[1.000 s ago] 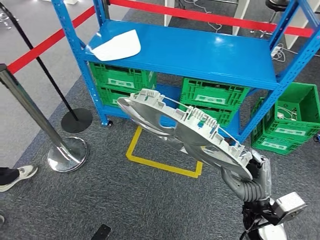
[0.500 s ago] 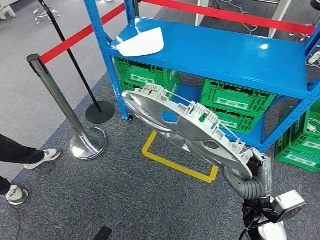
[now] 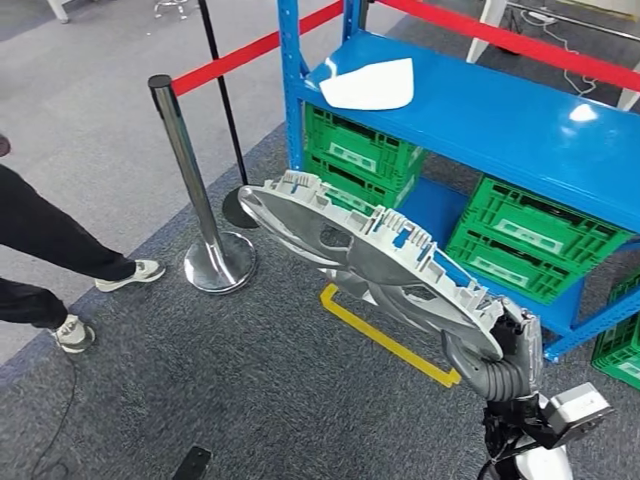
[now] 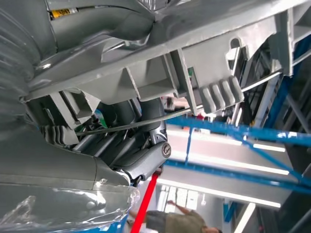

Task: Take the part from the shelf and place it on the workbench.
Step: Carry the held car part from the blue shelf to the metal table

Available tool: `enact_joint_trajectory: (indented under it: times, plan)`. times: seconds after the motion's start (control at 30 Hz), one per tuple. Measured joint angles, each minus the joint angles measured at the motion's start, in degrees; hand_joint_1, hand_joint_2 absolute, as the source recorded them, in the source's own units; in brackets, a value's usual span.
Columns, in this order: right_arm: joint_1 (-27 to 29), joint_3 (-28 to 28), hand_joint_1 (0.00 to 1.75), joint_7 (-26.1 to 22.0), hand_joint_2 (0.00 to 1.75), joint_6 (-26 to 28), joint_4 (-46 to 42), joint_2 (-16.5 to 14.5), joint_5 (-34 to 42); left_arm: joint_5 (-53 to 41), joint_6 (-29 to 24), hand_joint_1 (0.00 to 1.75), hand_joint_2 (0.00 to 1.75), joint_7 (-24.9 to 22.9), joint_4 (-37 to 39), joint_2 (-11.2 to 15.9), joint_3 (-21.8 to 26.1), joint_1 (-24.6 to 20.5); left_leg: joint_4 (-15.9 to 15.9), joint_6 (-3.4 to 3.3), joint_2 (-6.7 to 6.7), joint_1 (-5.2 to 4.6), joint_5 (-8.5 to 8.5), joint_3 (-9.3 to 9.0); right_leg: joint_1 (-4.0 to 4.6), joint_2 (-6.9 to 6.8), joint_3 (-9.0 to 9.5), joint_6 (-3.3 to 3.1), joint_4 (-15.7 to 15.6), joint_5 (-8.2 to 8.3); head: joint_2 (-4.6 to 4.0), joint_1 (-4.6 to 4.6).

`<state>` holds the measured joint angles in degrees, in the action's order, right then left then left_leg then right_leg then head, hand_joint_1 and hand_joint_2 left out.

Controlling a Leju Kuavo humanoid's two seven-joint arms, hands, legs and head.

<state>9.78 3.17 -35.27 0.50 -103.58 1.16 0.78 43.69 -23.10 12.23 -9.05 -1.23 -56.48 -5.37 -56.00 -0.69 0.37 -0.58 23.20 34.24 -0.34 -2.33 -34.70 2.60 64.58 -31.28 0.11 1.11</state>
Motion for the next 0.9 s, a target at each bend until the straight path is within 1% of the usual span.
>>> enact_joint_trajectory:
  times: [0.03,0.07,0.1,0.13,0.17,0.2,0.23,0.27,0.3,0.33,0.37,0.4,0.43,0.47,0.5,0.53,0.57,0.6,0.63,0.67,0.7,0.73,0.77,0.8,0.83,0.87,0.9]
  plan:
    - [0.12,0.01,1.75,0.00,1.75,0.04,-0.02,0.00,0.01,-0.07,-0.32,0.00,1.75,0.07,0.00,-0.03,-0.01,-0.08,-0.01,-0.19,-0.71,0.02,-0.03,0.03,-0.01,1.30,-1.75,0.05,3.88,-1.81,0.00,0.10]
    - [0.31,0.01,1.75,0.01,1.75,0.11,-0.03,0.00,0.01,-0.14,-0.87,0.00,1.75,0.31,0.00,-0.13,-0.01,-0.11,-0.02,-0.31,-1.49,0.01,-0.06,0.05,0.01,1.91,-3.49,0.09,7.50,-3.16,0.00,0.17]
    - [0.52,0.01,1.75,0.02,1.75,0.18,-0.05,0.00,0.01,-0.20,-1.55,0.00,1.75,0.57,0.00,-0.23,-0.02,-0.08,-0.03,-0.36,-2.31,0.01,-0.07,0.04,0.01,2.16,-4.62,0.12,9.66,-3.57,0.00,0.19]
    - [0.75,0.01,1.75,0.04,1.75,0.25,-0.09,0.00,0.01,-0.24,-2.20,0.00,1.75,0.83,0.00,-0.32,-0.02,-0.02,-0.07,-0.37,-3.15,0.02,-0.08,0.02,-0.01,2.27,-4.80,0.12,9.71,-2.88,0.00,0.19]
    - [0.96,0.00,1.75,0.05,1.75,0.31,-0.17,0.01,0.00,-0.24,-2.69,0.00,1.75,0.99,0.00,-0.40,-0.02,0.04,-0.13,-0.32,-4.03,0.08,-0.11,-0.01,-0.09,2.47,-3.88,0.11,7.50,-1.18,0.00,0.19]
    - [1.09,0.00,1.75,0.06,1.75,0.34,-0.26,0.01,-0.01,-0.24,-2.96,0.00,1.75,1.05,0.00,-0.45,-0.02,0.08,-0.23,-0.22,-4.86,0.15,-0.11,-0.01,-0.26,3.19,-2.19,0.14,3.77,0.98,0.00,0.20]
    - [1.16,0.01,1.75,0.07,1.75,0.35,-0.33,0.01,-0.01,-0.24,-3.07,0.00,1.75,1.08,0.01,-0.47,-0.02,0.07,-0.41,-0.01,-5.60,0.16,-0.12,0.09,-0.55,4.77,-0.45,0.17,0.00,2.56,0.00,0.21]
    - [1.23,0.01,1.75,0.05,1.75,0.37,-0.43,0.01,-0.01,-0.24,-3.14,0.00,1.75,1.10,0.01,-0.49,-0.02,0.03,-0.67,0.24,-6.32,0.16,-0.16,0.35,-0.82,6.25,1.00,0.18,-2.95,3.52,0.00,0.16]
    - [1.30,0.02,1.75,0.06,1.75,0.40,-0.50,0.00,0.01,-0.25,-3.20,0.00,1.75,1.14,0.01,-0.50,-0.02,0.03,-0.86,0.57,-6.95,0.18,-0.27,0.69,-1.01,7.41,1.77,0.12,-4.54,3.80,0.00,0.16]
    - [1.36,0.02,1.75,0.07,1.75,0.43,-0.58,0.00,0.00,-0.26,-3.24,0.00,1.75,1.16,0.01,-0.49,-0.02,0.08,-0.97,0.95,-7.59,0.25,-0.47,1.06,-1.04,7.93,1.96,-0.04,-4.95,3.63,0.00,0.11]
    - [1.42,0.01,1.75,0.08,1.75,0.45,-0.67,0.01,-0.02,-0.28,-3.27,0.00,1.75,1.17,0.01,-0.49,-0.02,0.19,-1.00,1.29,-8.25,0.37,-0.69,1.36,-0.99,7.38,2.03,-0.29,-5.03,3.73,0.00,0.08]
    - [1.43,0.00,1.75,0.11,1.75,0.46,-0.73,0.02,-0.04,-0.28,-3.30,0.00,1.75,1.18,0.02,-0.45,-0.02,0.35,-1.02,1.62,-8.35,0.45,-0.73,1.57,-0.94,6.67,2.03,-0.60,-5.07,3.87,0.00,0.12]
    - [1.43,-0.02,1.75,0.13,1.75,0.46,-0.81,0.02,-0.04,-0.29,-3.30,0.00,1.75,1.18,0.03,-0.46,-0.03,0.44,-1.54,1.94,-7.52,0.38,-0.34,1.91,-0.93,5.96,2.11,-0.97,-5.19,3.99,0.00,-0.13]
    - [1.44,-0.03,1.75,0.13,1.75,0.46,-0.92,0.02,-0.03,-0.30,-3.31,0.00,1.75,1.18,0.04,-0.47,-0.03,0.44,-3.08,2.22,-5.98,0.27,0.68,2.69,-0.93,5.13,2.22,-1.32,-5.35,4.09,0.00,-0.38]
    - [1.46,-0.05,1.75,0.13,1.75,0.47,-1.04,0.01,-0.01,-0.30,-3.31,0.00,1.75,1.19,0.04,-0.49,-0.04,0.36,-5.93,2.49,-4.00,0.20,2.32,4.06,-0.84,4.24,2.31,-1.62,-5.45,4.12,0.00,-0.64]
    - [1.49,-0.08,1.75,0.13,1.75,0.48,-1.14,0.00,0.02,-0.30,-3.31,0.00,1.75,1.19,0.04,-0.55,-0.04,0.24,-9.77,2.73,-2.31,0.20,4.20,5.89,-0.70,3.36,2.33,-1.86,-5.48,4.09,0.00,-0.92]
    - [1.51,-0.10,1.75,0.13,1.75,0.48,-1.21,0.00,0.01,-0.30,-3.31,0.00,1.75,1.19,0.04,-0.59,-0.04,0.16,-13.74,2.89,-1.43,0.34,5.81,7.79,-0.56,2.43,2.34,-1.98,-5.48,4.05,0.00,-0.96]
    - [1.52,-0.11,1.75,0.13,1.75,0.49,-1.22,0.00,0.00,-0.30,-3.31,0.00,1.75,1.19,0.04,-0.65,-0.04,0.15,-16.60,2.98,-1.08,0.48,6.64,9.13,-0.47,1.54,2.35,-2.08,-5.48,3.99,0.00,-0.96]
    - [1.51,-0.13,1.75,0.14,1.75,0.49,-1.22,0.00,-0.01,-0.30,-3.31,0.00,1.75,1.19,0.04,-0.71,-0.04,0.20,-17.44,3.01,-0.97,0.58,6.41,9.49,-0.41,0.74,2.38,-2.14,-5.48,3.94,0.00,-0.97]
    - [1.51,-0.13,1.75,0.14,1.75,0.49,-1.22,0.00,-0.01,-0.30,-3.31,0.00,1.75,1.19,0.04,-0.76,-0.04,0.26,-15.90,2.99,-0.79,0.64,5.14,8.63,-0.38,-0.02,2.44,-2.14,-5.48,3.89,0.00,-0.97]
    - [1.50,-0.13,1.75,0.14,1.75,0.49,-1.25,0.00,-0.01,-0.30,-3.31,0.00,1.75,1.19,0.04,-0.78,-0.04,0.28,-12.50,2.90,-0.25,0.64,3.30,6.73,-0.36,-0.71,2.56,-2.09,-5.48,3.81,0.00,-0.98]
    - [1.49,-0.13,1.75,0.14,1.75,0.48,-1.28,0.00,-0.02,-0.30,-3.31,0.00,1.75,1.19,0.04,-0.79,-0.04,0.24,-8.29,2.80,1.06,0.48,1.71,4.37,-0.26,-1.36,2.67,-1.95,-5.47,3.68,0.00,-0.98]
    - [1.49,-0.13,1.75,0.14,1.75,0.48,-1.31,0.00,-0.02,-0.31,-3.31,0.00,1.75,1.19,0.04,-0.81,-0.04,0.14,-4.64,2.51,2.18,0.29,0.57,2.39,-0.10,-1.94,2.77,-1.72,-5.42,3.50,0.00,-0.96]
    - [1.50,-0.13,1.75,0.14,1.75,0.47,-1.34,0.00,-0.02,-0.31,-3.31,0.00,1.75,1.19,0.04,-0.83,-0.04,0.04,-2.30,2.20,3.02,0.08,0.08,1.16,0.06,-2.46,2.87,-1.48,-5.41,3.36,0.00,-0.91]
    - [1.50,-0.12,1.75,0.14,1.75,0.46,-1.36,0.00,-0.02,-0.32,-3.31,0.00,1.75,1.19,0.04,-0.85,-0.04,-0.03,-1.22,1.88,3.33,-0.14,0.08,0.71,0.20,-3.01,2.96,-1.23,-5.46,3.23,0.00,-0.88]
    - [1.50,-0.11,1.75,0.14,1.75,0.46,-1.36,0.00,-0.02,-0.32,-3.31,0.00,1.75,1.19,0.04,-0.84,-0.04,-0.02,-1.04,1.47,2.67,-0.26,0.04,0.82,0.23,-3.57,3.10,-0.97,-5.56,3.16,0.00,-0.85]
    - [1.48,-0.11,1.75,0.14,1.75,0.45,-1.36,0.00,-0.03,-0.31,-3.43,0.00,1.75,1.06,0.05,-0.80,-0.04,0.07,-0.88,1.10,2.02,-0.21,-0.07,0.84,0.11,-3.82,3.18,-0.67,-5.66,3.05,0.00,-0.84]
